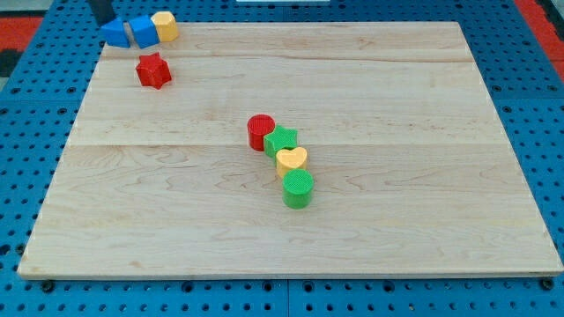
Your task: Move the yellow hexagon to the top center of the board
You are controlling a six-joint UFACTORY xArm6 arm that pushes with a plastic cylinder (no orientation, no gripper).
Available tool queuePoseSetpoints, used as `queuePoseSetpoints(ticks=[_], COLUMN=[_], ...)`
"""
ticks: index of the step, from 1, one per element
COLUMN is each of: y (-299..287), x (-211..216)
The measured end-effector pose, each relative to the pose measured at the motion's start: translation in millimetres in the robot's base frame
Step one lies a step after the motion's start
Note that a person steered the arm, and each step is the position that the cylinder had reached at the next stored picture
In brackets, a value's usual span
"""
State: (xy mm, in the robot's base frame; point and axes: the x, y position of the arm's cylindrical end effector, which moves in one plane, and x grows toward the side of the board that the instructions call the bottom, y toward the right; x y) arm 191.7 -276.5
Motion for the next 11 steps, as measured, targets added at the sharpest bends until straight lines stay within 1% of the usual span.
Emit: queuePoseSetpoints(ticks=[1, 2, 3, 4, 5, 6, 7, 8, 9, 11], y=[46.0, 82.5, 106.3, 100.6, 97.8, 105.5, 172.7, 202.9, 219.2, 227.6], x=[3.7, 19.0, 31.4, 31.4, -0.5, 0.3, 5.0, 9.1, 9.2, 9.2])
